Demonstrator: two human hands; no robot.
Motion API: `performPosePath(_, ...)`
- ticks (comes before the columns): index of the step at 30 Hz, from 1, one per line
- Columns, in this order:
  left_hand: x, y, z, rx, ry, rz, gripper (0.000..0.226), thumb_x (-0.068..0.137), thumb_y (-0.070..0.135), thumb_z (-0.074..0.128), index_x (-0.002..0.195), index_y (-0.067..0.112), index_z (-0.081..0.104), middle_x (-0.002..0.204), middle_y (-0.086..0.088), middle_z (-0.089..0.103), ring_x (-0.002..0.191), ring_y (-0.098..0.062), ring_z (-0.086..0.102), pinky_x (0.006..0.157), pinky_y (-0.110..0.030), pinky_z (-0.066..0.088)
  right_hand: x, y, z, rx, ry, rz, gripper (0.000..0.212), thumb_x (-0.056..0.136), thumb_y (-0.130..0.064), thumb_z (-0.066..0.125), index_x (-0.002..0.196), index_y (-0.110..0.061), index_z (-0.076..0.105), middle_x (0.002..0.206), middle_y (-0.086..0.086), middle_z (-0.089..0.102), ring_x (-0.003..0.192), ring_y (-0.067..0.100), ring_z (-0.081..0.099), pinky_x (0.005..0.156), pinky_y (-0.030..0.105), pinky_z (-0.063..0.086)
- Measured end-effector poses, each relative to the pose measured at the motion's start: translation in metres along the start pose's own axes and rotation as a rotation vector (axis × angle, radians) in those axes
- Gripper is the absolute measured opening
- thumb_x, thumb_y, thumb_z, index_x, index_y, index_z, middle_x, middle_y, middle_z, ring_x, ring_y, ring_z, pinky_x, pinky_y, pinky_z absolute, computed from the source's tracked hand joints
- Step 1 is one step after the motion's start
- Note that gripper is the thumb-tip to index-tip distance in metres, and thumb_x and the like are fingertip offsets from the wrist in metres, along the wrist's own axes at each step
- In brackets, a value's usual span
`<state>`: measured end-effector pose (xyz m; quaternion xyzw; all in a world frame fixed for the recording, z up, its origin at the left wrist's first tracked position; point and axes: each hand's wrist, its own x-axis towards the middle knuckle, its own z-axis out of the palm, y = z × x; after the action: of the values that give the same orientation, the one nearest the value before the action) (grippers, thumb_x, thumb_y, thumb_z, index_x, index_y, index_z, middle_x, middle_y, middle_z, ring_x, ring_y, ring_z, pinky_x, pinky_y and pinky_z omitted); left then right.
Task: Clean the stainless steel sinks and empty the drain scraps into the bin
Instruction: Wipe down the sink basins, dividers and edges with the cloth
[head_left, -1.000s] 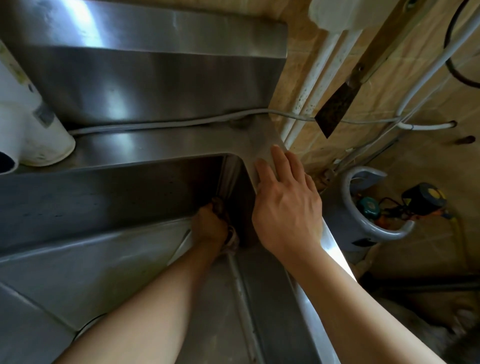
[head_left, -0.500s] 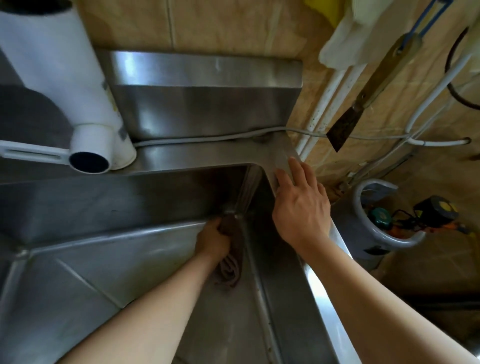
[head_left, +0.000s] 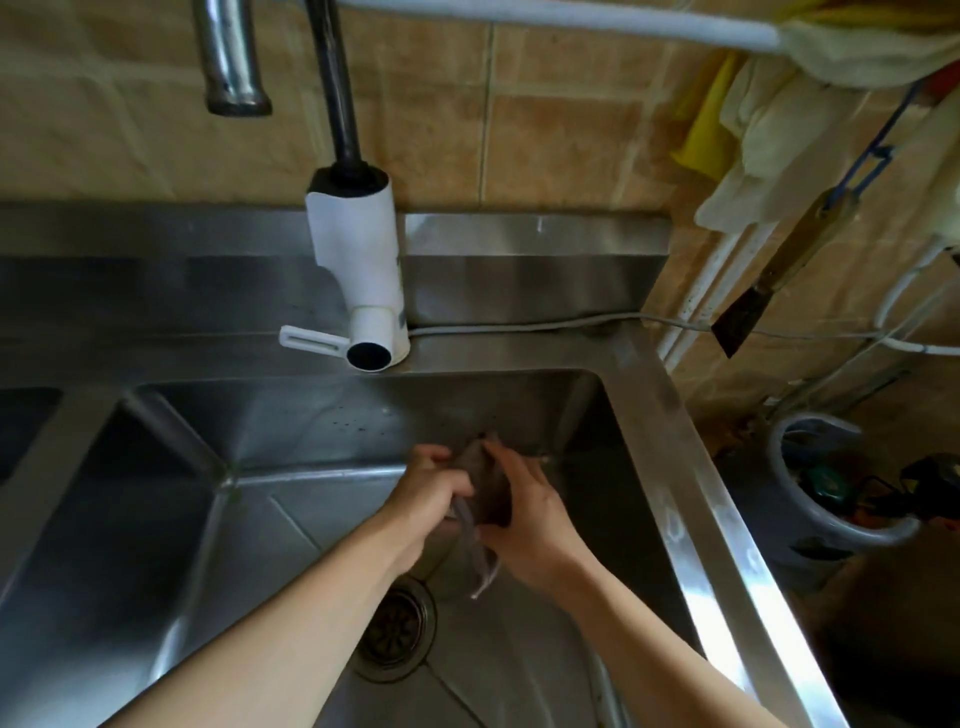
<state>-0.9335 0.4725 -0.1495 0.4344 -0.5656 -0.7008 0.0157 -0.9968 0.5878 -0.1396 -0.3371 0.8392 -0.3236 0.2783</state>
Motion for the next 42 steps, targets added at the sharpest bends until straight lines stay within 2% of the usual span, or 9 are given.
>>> performPosePath(7, -0.012, 0.006, -0.032, 0.314, -0.063, 0.168, 0.055, 0.086, 0.002, 0.055, 0.135, 0.019, 0.036, 0.130, 0.002, 0.051, 0.110, -0.015, 0.054, 0.086, -0.028, 0.044, 0.014, 0.002, 0.027, 0.207, 0.277, 0.116, 0.039, 0.075, 0.002, 0.068, 0.107, -0.017, 0.058, 0.096, -0.005, 0.060, 0.089, 0.007, 0.056, 0.068, 0.005, 0.040)
performPosePath(12, 0.002, 0.001, -0.065, 1.005, 0.213, 0.537, 0.073, 0.087, 0.015, 0.058, 0.149, 0.019, 0.020, 0.156, 0.002, 0.015, 0.141, -0.019, 0.019, 0.113, -0.033, 0.025, 0.033, 0.007, 0.045, 0.325, 0.464, 0.232, 0.041, 0.075, 0.004, 0.064, 0.107, -0.019, 0.053, 0.112, 0.007, 0.059, 0.105, 0.022, 0.057, 0.095, 0.041, 0.048)
performPosePath(17, 0.031, -0.001, -0.091, 1.341, 0.409, 0.693, 0.091, 0.080, 0.024, 0.064, 0.151, 0.011, 0.010, 0.158, -0.005, 0.002, 0.144, -0.024, 0.006, 0.116, -0.042, 0.017, 0.067, -0.010, 0.055, 0.393, 0.647, 0.188, 0.037, 0.077, 0.004, 0.063, 0.102, -0.018, 0.048, 0.120, 0.004, 0.045, 0.104, 0.018, 0.049, 0.103, 0.036, 0.041)
performPosePath(21, 0.048, -0.009, -0.101, 1.444, 0.430, 0.716, 0.097, 0.081, 0.023, 0.064, 0.152, 0.011, -0.001, 0.159, -0.005, -0.006, 0.147, -0.024, -0.003, 0.116, -0.048, 0.008, 0.101, -0.030, 0.075, 0.416, 0.643, 0.185, 0.031, 0.083, 0.004, 0.059, 0.098, -0.015, 0.040, 0.121, 0.006, 0.032, 0.092, 0.014, 0.043, 0.091, 0.011, 0.028)
performPosePath(26, 0.066, -0.023, -0.115, 1.461, 0.497, 0.865, 0.099, 0.054, 0.001, 0.076, 0.144, 0.001, 0.035, 0.150, -0.014, 0.034, 0.137, -0.029, 0.027, 0.100, -0.059, 0.036, 0.123, -0.047, 0.108, 0.477, 0.663, 0.171, 0.033, 0.082, 0.003, 0.062, 0.100, -0.010, 0.038, 0.118, 0.004, 0.025, 0.089, 0.014, 0.042, 0.083, 0.006, 0.025)
performPosePath(30, 0.071, -0.024, -0.120, 1.484, 0.506, 0.947, 0.101, 0.048, 0.000, 0.077, 0.141, -0.001, 0.039, 0.144, -0.016, 0.041, 0.131, -0.031, 0.031, 0.098, -0.060, 0.039, 0.126, -0.046, 0.104, 0.496, 0.724, 0.175, 0.030, 0.082, 0.001, 0.063, 0.096, -0.012, 0.041, 0.121, 0.008, 0.033, 0.087, 0.017, 0.045, 0.082, 0.009, 0.028)
performPosePath(35, 0.073, -0.020, -0.125, 1.517, 0.485, 0.978, 0.103, 0.045, 0.002, 0.077, 0.140, -0.001, 0.040, 0.142, -0.018, 0.043, 0.130, -0.032, 0.035, 0.101, -0.058, 0.035, 0.124, -0.020, 0.052, 0.505, 0.916, 0.263, 0.026, 0.087, -0.002, 0.059, 0.103, -0.016, 0.043, 0.130, 0.006, 0.034, 0.099, 0.014, 0.048, 0.098, 0.016, 0.033)
performPosePath(38, 0.073, -0.020, -0.124, 1.502, 0.484, 0.991, 0.102, 0.044, 0.000, 0.075, 0.140, -0.001, 0.040, 0.141, -0.017, 0.043, 0.129, -0.032, 0.035, 0.103, -0.056, 0.035, 0.125, -0.002, 0.027, 0.564, 1.022, 0.357, 0.031, 0.088, -0.002, 0.058, 0.112, -0.017, 0.046, 0.135, 0.007, 0.035, 0.111, 0.020, 0.050, 0.103, 0.032, 0.042)
performPosePath(42, 0.074, -0.018, -0.124, 1.495, 0.480, 1.011, 0.101, 0.045, -0.003, 0.074, 0.140, -0.001, 0.040, 0.141, -0.017, 0.043, 0.129, -0.032, 0.034, 0.104, -0.054, 0.035, 0.133, 0.005, 0.020, 0.660, 1.072, 0.424, 0.042, 0.090, -0.001, 0.055, 0.128, -0.014, 0.042, 0.140, 0.008, 0.032, 0.115, 0.021, 0.050, 0.096, 0.025, 0.041)
